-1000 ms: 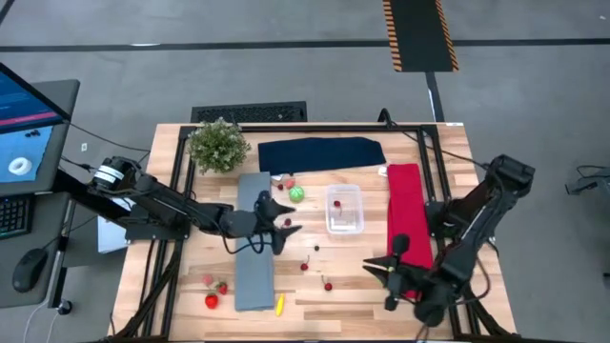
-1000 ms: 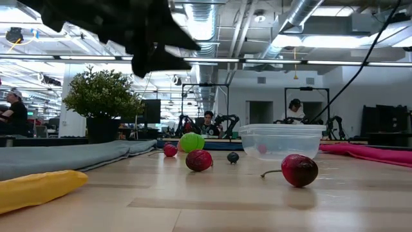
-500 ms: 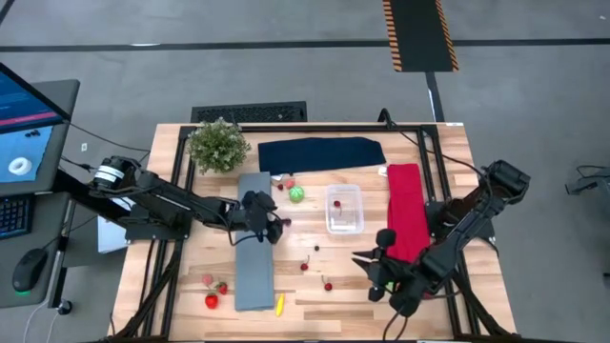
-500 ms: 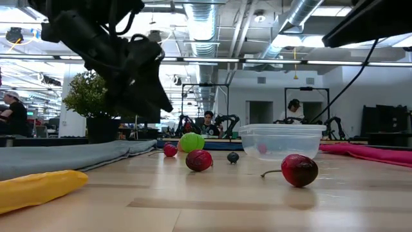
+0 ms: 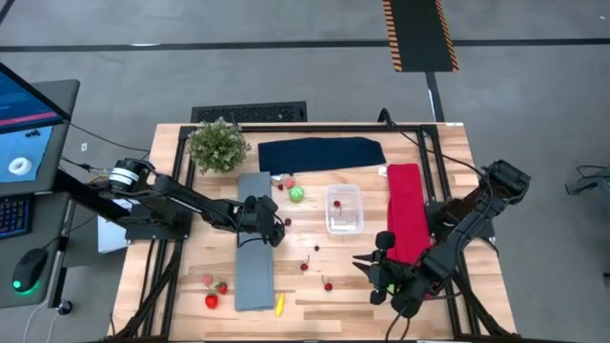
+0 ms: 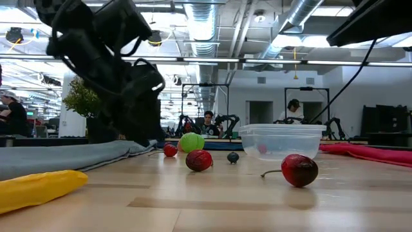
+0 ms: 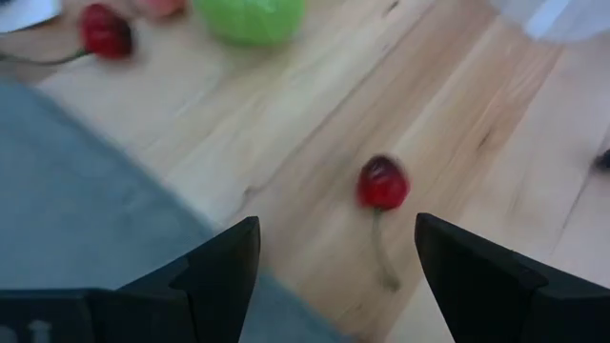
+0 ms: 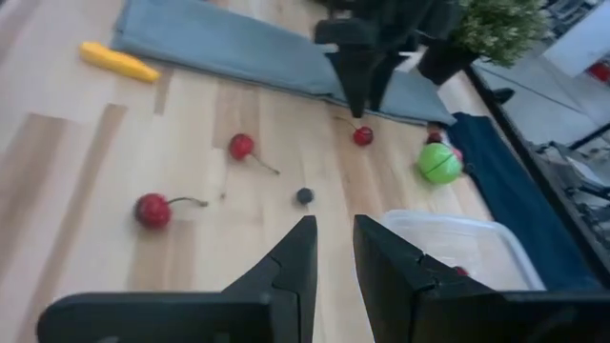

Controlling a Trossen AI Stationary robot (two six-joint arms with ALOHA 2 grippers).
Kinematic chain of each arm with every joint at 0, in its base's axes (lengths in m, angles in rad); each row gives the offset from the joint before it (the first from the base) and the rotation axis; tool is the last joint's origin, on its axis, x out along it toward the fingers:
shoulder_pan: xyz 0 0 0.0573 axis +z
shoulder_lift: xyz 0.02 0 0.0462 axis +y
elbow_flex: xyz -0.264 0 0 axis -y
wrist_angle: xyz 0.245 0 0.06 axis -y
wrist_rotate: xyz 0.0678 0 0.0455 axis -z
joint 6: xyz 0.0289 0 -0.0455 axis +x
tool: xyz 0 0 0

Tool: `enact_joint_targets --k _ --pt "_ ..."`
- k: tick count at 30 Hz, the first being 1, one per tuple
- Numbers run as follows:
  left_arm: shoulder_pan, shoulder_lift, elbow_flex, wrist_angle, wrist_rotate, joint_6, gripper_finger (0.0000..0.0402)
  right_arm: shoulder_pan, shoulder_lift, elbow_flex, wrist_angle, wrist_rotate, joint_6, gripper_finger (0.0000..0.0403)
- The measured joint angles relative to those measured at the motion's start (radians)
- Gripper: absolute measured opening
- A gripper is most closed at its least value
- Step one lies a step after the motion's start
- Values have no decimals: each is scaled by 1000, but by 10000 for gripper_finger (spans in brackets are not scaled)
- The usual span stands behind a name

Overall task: Pick and placing Produce into tupperware
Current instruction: Put the red cherry into the transparent bin

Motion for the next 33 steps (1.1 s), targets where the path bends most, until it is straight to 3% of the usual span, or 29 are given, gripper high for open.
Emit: enact_joint_targets --k 13,33 --pt "-27 -1 42 -87 -3 -17 270 23 0 0 2 1 25 95" --pt "-31 35 42 -76 -9 -21 270 24 0 0 35 0 25 95"
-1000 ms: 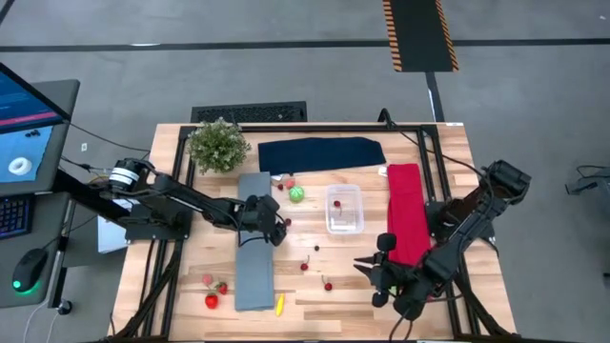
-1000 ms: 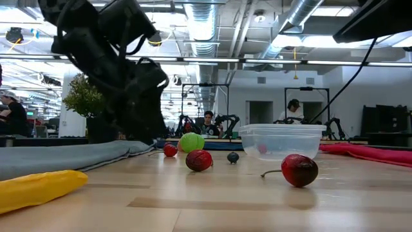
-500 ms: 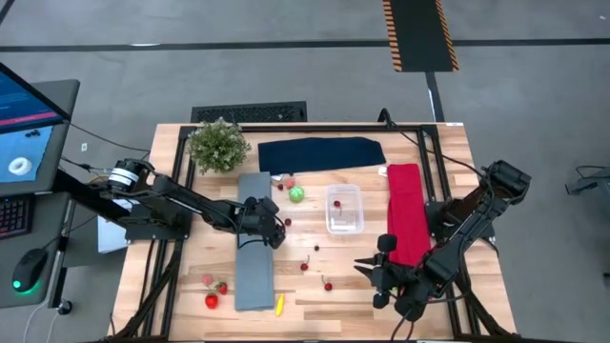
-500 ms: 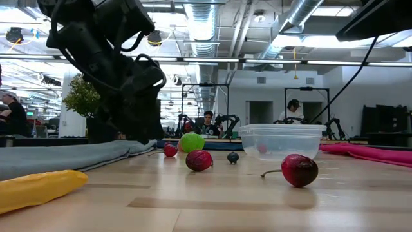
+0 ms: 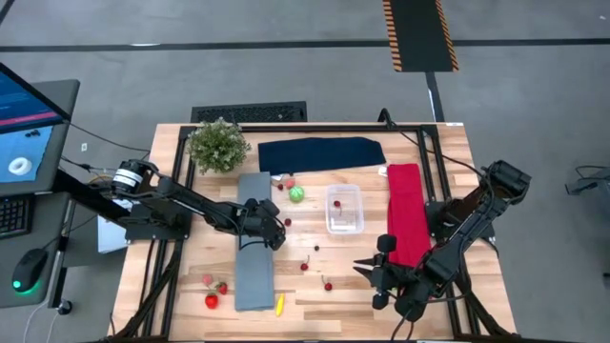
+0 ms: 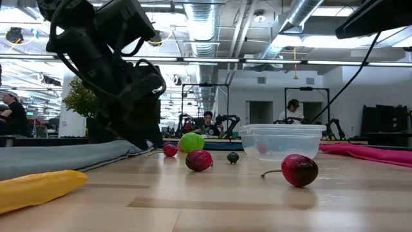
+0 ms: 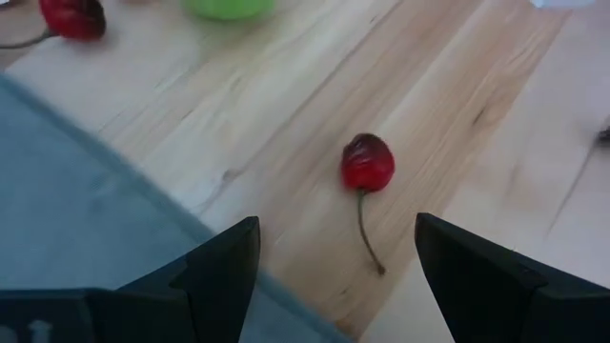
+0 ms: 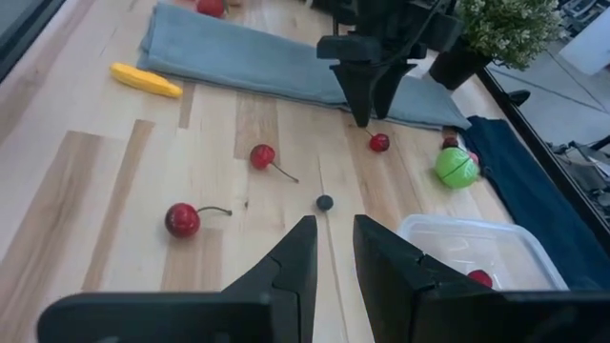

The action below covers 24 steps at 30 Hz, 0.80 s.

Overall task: Pick and placing Produce into tupperware
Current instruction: Put the red cherry into the transparent bin

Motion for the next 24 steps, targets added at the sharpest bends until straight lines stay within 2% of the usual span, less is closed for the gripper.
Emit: enact_joint_targets --k 24 --pt "-17 23 1 85 -11 25 270 0 0 0 9 -2 0 95"
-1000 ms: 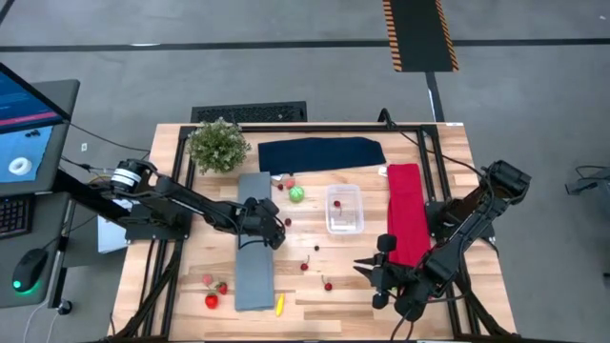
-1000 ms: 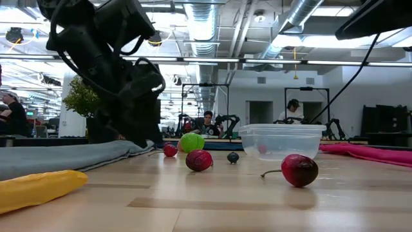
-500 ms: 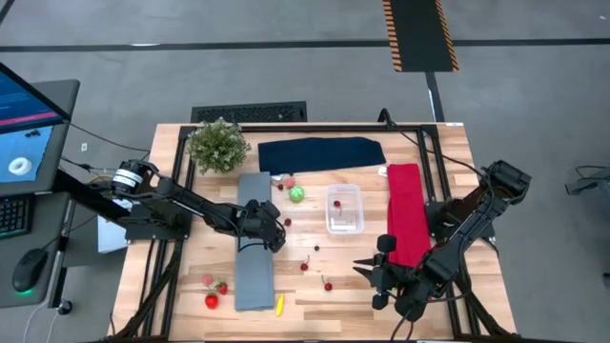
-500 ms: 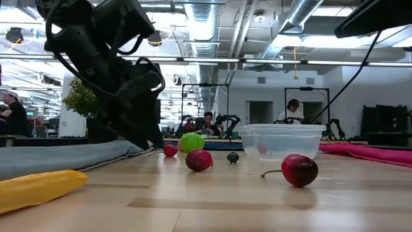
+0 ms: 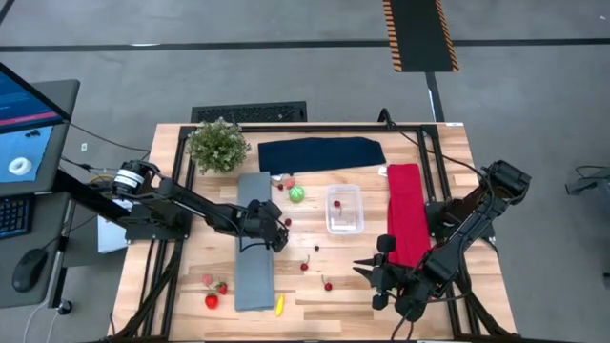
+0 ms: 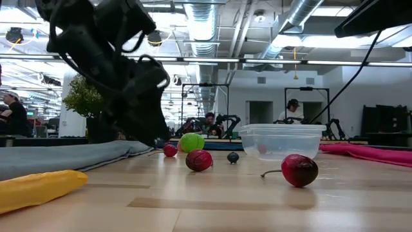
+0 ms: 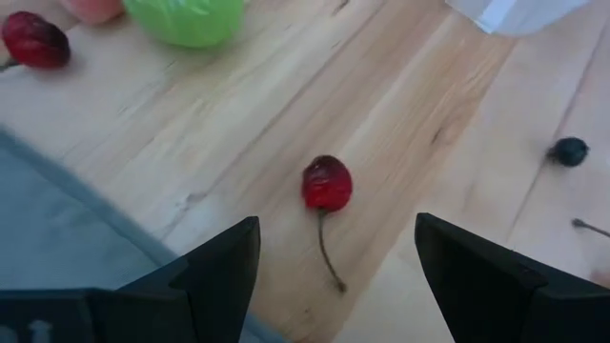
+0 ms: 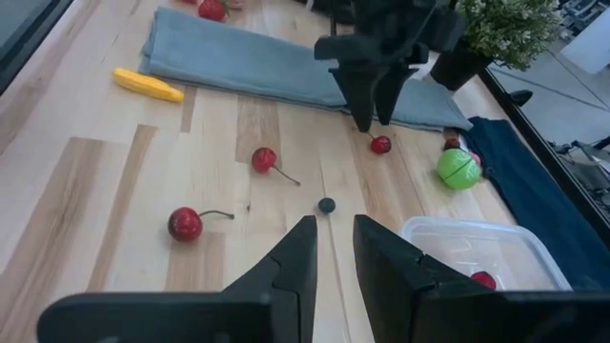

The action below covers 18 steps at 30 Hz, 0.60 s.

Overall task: Pick and placing Produce into tupperware
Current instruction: Put the red cherry into the transparent bin

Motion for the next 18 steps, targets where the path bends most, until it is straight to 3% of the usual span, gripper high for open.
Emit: enact_joint_targets --k 6,11,18 --pt "15 97 41 -21 -6 14 270 0 0 0 2 0 0 95" --pt "23 116 130 -162 0 27 263 2 0 0 2 -1 0 95" --pt "16 119 159 -241 0 -7 183 2 0 0 2 -26 0 95"
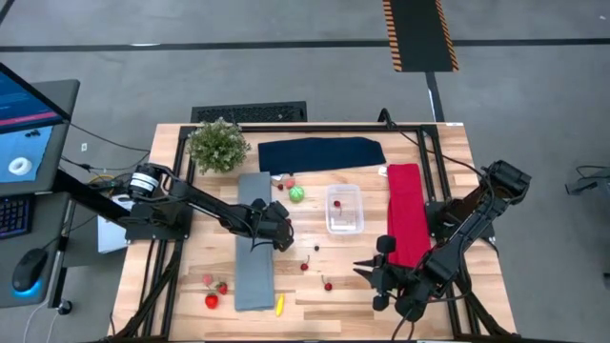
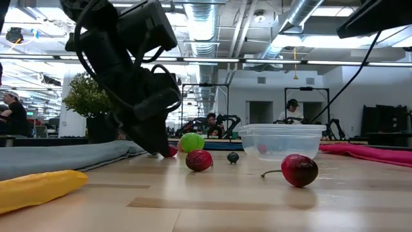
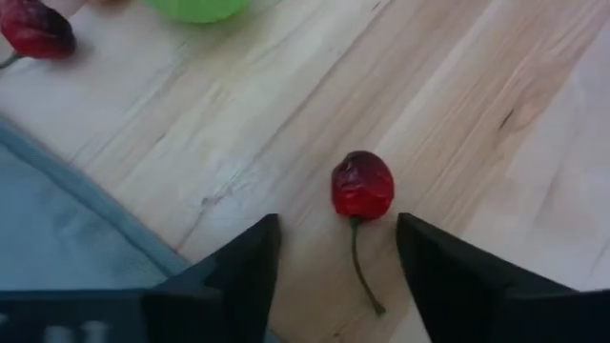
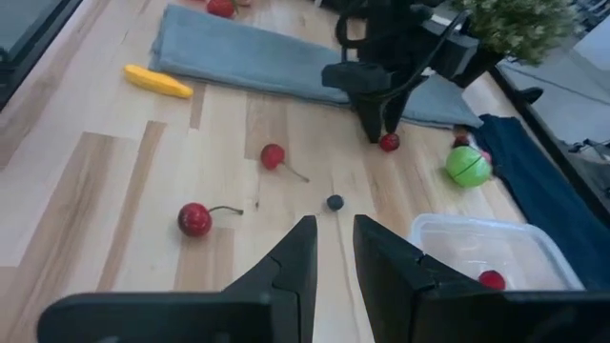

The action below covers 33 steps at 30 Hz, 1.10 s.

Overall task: Pick and placing Produce into tupperware
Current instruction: Put the red cherry into the transparent bin

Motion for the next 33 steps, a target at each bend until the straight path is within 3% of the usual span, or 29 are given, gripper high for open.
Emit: enact_joint_targets --k 13,17,24,30,33 --pt "-2 0 0 5 13 97 9 0 0 0 0 -2 10 95" --pt "-5 2 15 -2 1 163 4 0 0 0 0 -1 10 95" --pt "-41 3 64 5 -125 260 1 0 0 0 -1 -1 18 95" --pt "-63 3 75 236 -140 444 0 0 0 0 -2 -1 18 95" --pt "-64 2 76 370 -85 534 0 0 0 0 -3 0 18 95"
